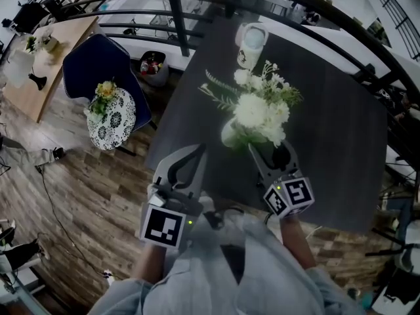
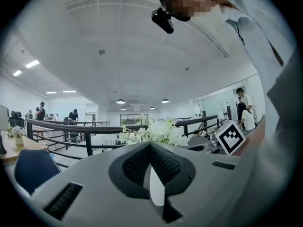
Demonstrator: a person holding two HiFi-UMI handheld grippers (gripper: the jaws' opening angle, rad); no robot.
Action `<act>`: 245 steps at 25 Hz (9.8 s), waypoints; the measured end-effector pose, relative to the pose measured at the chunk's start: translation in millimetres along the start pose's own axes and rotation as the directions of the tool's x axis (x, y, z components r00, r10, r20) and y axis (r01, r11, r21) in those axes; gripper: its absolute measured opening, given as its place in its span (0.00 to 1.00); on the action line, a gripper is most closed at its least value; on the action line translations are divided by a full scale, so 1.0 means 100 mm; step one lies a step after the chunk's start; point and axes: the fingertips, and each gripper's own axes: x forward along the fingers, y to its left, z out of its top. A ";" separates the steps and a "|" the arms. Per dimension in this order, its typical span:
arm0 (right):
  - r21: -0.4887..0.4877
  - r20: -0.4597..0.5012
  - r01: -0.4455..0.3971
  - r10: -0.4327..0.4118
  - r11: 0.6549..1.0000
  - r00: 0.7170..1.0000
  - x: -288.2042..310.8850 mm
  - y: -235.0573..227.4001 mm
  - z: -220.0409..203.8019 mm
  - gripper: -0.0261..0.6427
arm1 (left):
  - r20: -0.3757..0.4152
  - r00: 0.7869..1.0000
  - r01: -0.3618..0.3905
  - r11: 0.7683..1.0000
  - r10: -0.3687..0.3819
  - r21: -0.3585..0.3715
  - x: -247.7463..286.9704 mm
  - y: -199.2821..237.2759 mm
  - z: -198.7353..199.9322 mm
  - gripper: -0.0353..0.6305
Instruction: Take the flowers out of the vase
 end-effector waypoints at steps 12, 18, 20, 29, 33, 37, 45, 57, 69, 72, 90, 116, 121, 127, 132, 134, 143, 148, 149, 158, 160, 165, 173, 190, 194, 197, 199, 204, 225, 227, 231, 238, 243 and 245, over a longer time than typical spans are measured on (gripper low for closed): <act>0.032 0.021 -0.021 0.020 0.999 1.000 0.20 -0.03 0.05 0.48 | -0.009 1.000 0.008 1.000 -0.008 -0.009 0.00 0.01 -0.04 0.05; 0.048 0.027 -0.033 0.032 0.998 0.999 0.30 -0.05 0.04 0.48 | -0.016 1.000 0.014 1.000 -0.014 -0.010 0.00 0.01 -0.05 0.05; 0.055 0.034 -0.039 0.038 0.998 0.999 0.33 -0.04 0.05 0.48 | -0.018 1.000 0.014 1.000 -0.015 -0.011 0.00 0.02 -0.05 0.05; 0.074 0.100 -0.048 0.040 0.996 0.994 0.32 -0.06 0.17 0.38 | -0.012 1.000 0.019 1.000 -0.019 -0.014 0.00 -0.01 -0.06 0.05; 0.081 0.126 -0.048 0.038 0.996 0.991 0.31 -0.05 0.21 0.32 | -0.014 1.000 0.019 1.000 -0.019 -0.018 -0.02 0.01 -0.07 0.05; 0.079 0.134 -0.060 0.049 0.995 0.990 0.28 -0.05 0.24 0.30 | -0.017 1.000 0.018 1.000 -0.019 -0.018 -0.01 -0.02 -0.06 0.05; 0.081 0.159 -0.063 0.050 0.995 0.986 0.25 -0.02 0.31 0.24 | -0.017 1.000 0.018 1.000 -0.018 -0.017 -0.03 0.00 -0.05 0.05; 0.081 0.192 -0.058 0.042 0.995 0.980 0.19 -0.01 0.39 0.18 | -0.018 1.000 0.022 1.000 -0.022 -0.013 -0.04 -0.02 -0.03 0.05; 0.082 0.216 -0.074 0.055 0.994 0.975 0.15 0.00 0.45 0.15 | -0.018 1.000 0.016 1.000 -0.016 -0.016 -0.04 -0.05 -0.04 0.05; 0.090 0.226 -0.079 0.057 0.993 0.973 0.15 -0.01 0.49 0.15 | -0.010 1.000 0.017 1.000 -0.017 -0.013 -0.03 -0.05 -0.02 0.05; 0.083 0.265 -0.088 0.063 0.993 0.962 0.14 0.00 0.63 0.14 | -0.001 1.000 0.022 1.000 -0.022 -0.002 -0.03 -0.07 -0.03 0.05; 0.093 0.333 -0.098 0.062 0.991 0.941 0.09 0.04 0.84 0.14 | 0.013 0.999 0.033 0.999 -0.033 0.007 -0.08 -0.07 -0.06 0.05; 0.103 0.347 -0.099 0.058 0.990 0.936 0.06 0.01 0.94 0.14 | 0.011 0.999 0.035 0.999 -0.035 0.004 -0.06 -0.11 -0.02 0.05; 0.102 0.365 -0.101 0.058 0.990 0.929 0.04 0.00 1.01 0.14 | 0.024 0.999 0.035 0.999 -0.035 0.004 -0.05 -0.12 -0.01 0.05; 0.098 0.376 -0.101 0.057 0.990 0.925 0.09 0.07 1.00 0.14 | 0.033 0.999 0.037 0.999 -0.037 0.008 -0.09 -0.05 -0.07 0.05; 0.098 0.383 -0.105 0.060 0.990 0.922 0.07 0.06 1.02 0.14 | 0.035 0.999 0.037 0.999 -0.037 0.009 -0.09 -0.08 -0.06 0.05; 0.113 0.406 -0.107 0.052 0.988 0.912 0.00 -0.04 1.30 0.14 | 0.035 0.999 0.034 0.999 -0.035 0.006 -0.01 -0.16 0.08 0.05; 0.123 0.427 -0.095 0.034 0.988 0.904 -0.06 -0.06 1.40 0.14 | 0.036 0.999 0.038 0.999 -0.038 0.008 -0.01 -0.19 0.09 0.05; 0.127 0.431 -0.095 0.031 0.987 0.902 -0.07 -0.07 1.42 0.14 | 0.037 0.999 0.038 0.999 -0.039 0.008 -0.01 -0.19 0.09 0.05; 0.120 0.462 -0.085 0.020 0.989 0.886 -0.14 -0.05 1.58 0.14 | 0.039 0.998 0.053 0.999 -0.053 0.007 0.01 -0.20 0.09 0.05; 0.118 0.465 -0.085 0.021 0.989 0.885 -0.14 -0.04 1.60 0.14 | 0.043 0.997 0.056 0.998 -0.057 0.006 0.02 -0.20 0.08 0.05; 0.126 0.481 -0.077 0.007 0.989 0.876 -0.19 -0.03 1.67 0.14 | 0.045 0.997 0.067 0.998 -0.068 0.009 0.01 -0.19 0.07 0.05; 0.138 0.503 -0.052 -0.025 0.989 0.864 -0.33 -0.12 1.78 0.14 | 0.041 0.996 0.083 0.996 -0.083 0.017 0.02 -0.23 0.07 0.05; 0.140 0.395 0.081 -0.131 0.987 0.909 -0.57 -0.45 1.48 0.14 | 0.037 0.993 0.115 0.993 -0.116 0.013 0.09 -0.42 0.11 0.05; 0.148 0.362 0.095 -0.144 0.984 0.921 -0.57 -0.49 1.33 0.14 | 0.033 0.993 0.116 0.993 -0.117 0.016 0.08 -0.43 0.08 0.05; 0.151 0.341 0.109 -0.155 0.983 0.927 -0.60 -0.52 1.22 0.14 | 0.035 0.993 0.116 0.993 -0.116 0.014 0.07 -0.46 0.08 0.05; 0.158 0.329 0.115 -0.162 0.981 0.930 -0.62 -0.55 1.16 0.14 | 0.034 0.993 0.116 0.993 -0.116 0.016 0.07 -0.49 0.09 0.05; 0.181 0.290 0.133 -0.182 0.974 0.939 -0.64 -0.61 0.98 0.13 | 0.023 0.993 0.115 0.993 -0.115 0.019 0.06 -0.51 0.08 0.05; 0.279 0.055 0.240 -0.265 0.930 0.963 -0.59 -0.96 0.01 0.13 | 0.004 0.995 0.100 0.995 -0.100 0.012 0.09 -0.53 0.03 0.05; 0.285 0.032 0.251 -0.270 0.925 0.962 -0.59 -0.99 -0.07 0.13 | 0.001 0.995 0.098 0.995 -0.099 0.011 0.09 -0.53 0.03 0.05; 0.296 -0.008 0.264 -0.274 0.918 0.962 -0.56 -1.03 -0.24 0.13 | 0.004 0.995 0.097 0.995 -0.097 0.013 0.10 -0.52 0.02 0.05; 0.350 -0.070 0.298 -0.293 0.888 0.954 -0.50 -1.13 -0.54 0.13 | -0.008 0.996 0.090 0.996 -0.090 0.009 0.08 -0.51 -0.03 0.05; 0.406 -0.108 0.325 -0.308 0.854 0.945 -0.48 -1.20 -0.72 0.13 | -0.017 0.996 0.085 0.996 -0.085 0.012 0.08 -0.50 -0.04 0.05; 0.406 -0.124 0.332 -0.308 0.851 0.943 -0.46 -1.22 -0.78 0.13 | -0.015 0.996 0.084 0.996 -0.083 0.011 0.08 -0.50 -0.04 0.05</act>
